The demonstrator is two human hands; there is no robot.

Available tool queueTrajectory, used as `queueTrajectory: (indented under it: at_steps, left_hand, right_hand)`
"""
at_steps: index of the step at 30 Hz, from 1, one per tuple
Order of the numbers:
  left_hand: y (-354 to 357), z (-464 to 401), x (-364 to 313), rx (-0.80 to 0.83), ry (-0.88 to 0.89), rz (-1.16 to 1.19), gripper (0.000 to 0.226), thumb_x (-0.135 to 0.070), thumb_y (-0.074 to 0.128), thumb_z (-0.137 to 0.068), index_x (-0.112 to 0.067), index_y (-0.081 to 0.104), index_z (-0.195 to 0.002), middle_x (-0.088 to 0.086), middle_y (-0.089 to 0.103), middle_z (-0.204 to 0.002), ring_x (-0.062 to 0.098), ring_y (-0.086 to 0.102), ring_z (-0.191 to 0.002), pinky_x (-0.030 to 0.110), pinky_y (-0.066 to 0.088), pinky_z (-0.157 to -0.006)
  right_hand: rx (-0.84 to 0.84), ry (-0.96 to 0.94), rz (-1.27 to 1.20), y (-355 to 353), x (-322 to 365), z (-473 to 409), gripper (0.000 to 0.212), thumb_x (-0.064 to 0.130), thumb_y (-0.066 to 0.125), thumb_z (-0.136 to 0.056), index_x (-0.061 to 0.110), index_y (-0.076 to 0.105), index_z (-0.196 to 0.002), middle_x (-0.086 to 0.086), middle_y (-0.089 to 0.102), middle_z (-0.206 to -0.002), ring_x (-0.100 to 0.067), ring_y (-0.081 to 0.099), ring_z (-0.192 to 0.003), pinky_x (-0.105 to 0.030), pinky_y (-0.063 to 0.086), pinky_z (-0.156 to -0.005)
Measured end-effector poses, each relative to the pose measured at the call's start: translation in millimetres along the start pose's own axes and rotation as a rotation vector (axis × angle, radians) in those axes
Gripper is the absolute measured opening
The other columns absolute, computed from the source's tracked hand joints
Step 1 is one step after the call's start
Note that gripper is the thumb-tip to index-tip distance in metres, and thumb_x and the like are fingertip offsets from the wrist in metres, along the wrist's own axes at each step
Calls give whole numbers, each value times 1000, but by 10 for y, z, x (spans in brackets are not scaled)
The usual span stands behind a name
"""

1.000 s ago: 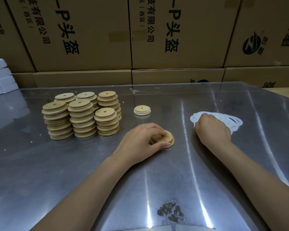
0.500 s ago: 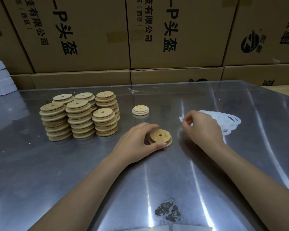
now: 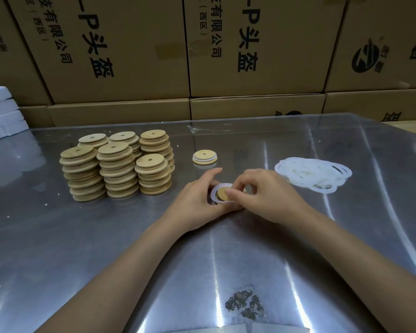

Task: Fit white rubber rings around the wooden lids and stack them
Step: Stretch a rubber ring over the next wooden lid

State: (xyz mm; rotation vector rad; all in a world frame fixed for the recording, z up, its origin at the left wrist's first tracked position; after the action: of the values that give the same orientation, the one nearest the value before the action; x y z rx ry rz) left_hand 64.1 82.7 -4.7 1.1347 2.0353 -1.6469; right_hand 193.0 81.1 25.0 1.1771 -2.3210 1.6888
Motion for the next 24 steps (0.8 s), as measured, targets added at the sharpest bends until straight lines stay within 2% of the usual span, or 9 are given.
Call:
queueTrajectory:
  at_steps: [3,5,7,9,12,16,18,20,24]
  left_hand:
    - [-28,9,-67,-31,44,1,83,-49,78,-69,-27,39,-139,-18,65,-111,2,59,-108,32,48,-94]
    - [-59,22,-154,-61,111,-30,79,-44,79,-70,-27,42,-138,-13,66,-113,4,61,-105,35,50,-91]
    - [-89,45,-243,-87,181,-78,77,-43,79,-71,-27,44,-137,-12,65,-115,6,62,-105,36,50,-89]
    - [-115,70,-319,-124,248,-153,76,-46,78,-72,-27,44,-137,-12,63,-117,9,60,-108,37,50,-88]
    - [-137,86,-371,-162,287,-167,80,-45,78,-71,-30,40,-139,-14,58,-122,6,56,-111,33,49,-90]
    - [-68,49,-268,-80,170,-2,95,-48,83,-63,-31,35,-143,-20,51,-124,-6,52,-111,17,43,-95]
    - [-116,28,-186,-139,89,115,77,-43,82,-67,-27,48,-134,-16,59,-117,-7,58,-104,20,49,-92]
    - [-241,22,-138,-264,56,225,48,-30,80,-73,-20,60,-116,-7,67,-105,1,66,-93,29,55,-85]
    - [-350,39,-124,-350,49,261,15,-18,78,-76,-18,65,-84,-3,71,-86,8,69,-82,35,57,-77]
  right_hand:
    - [-84,108,-51,-55,-163,-17,9,42,61,-85,34,60,-88,16,57,-92,1,47,-73,-28,41,-73]
    - [-43,199,-111,8,-280,-5,31,47,62,-85,28,57,-109,16,57,-108,-5,54,-89,-31,46,-84]
    - [26,252,-171,98,-324,8,42,50,62,-83,26,55,-117,16,58,-113,-8,57,-98,-31,48,-87]
    - [46,240,-258,141,-309,2,32,46,65,-83,28,59,-109,15,65,-106,-7,61,-95,-30,53,-81]
    - [-66,219,-434,44,-308,-23,13,31,69,-84,26,64,-95,6,70,-91,-13,66,-88,-39,56,-79]
    - [-180,153,-582,-52,-284,-25,10,18,67,-87,26,62,-90,4,71,-87,-11,67,-83,-37,55,-78]
    - [-191,118,-635,-50,-256,-21,14,13,68,-86,25,62,-91,4,72,-88,-10,67,-85,-34,55,-76]
    - [-182,101,-669,-25,-239,-19,16,12,68,-86,25,63,-93,4,72,-91,-10,68,-89,-31,54,-76]
    - [-178,82,-684,8,-211,-24,18,9,66,-87,24,64,-97,5,72,-97,-9,67,-96,-30,53,-84]
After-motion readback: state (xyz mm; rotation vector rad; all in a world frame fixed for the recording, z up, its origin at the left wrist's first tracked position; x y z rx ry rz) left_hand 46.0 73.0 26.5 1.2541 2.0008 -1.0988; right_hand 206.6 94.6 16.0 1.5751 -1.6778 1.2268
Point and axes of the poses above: each hand's wrist, its own z-axis away from the middle knuckle, its own y-axis out of the palm, x = y × z, the point moved 8 cm from there along -z, towards the middle knuckle
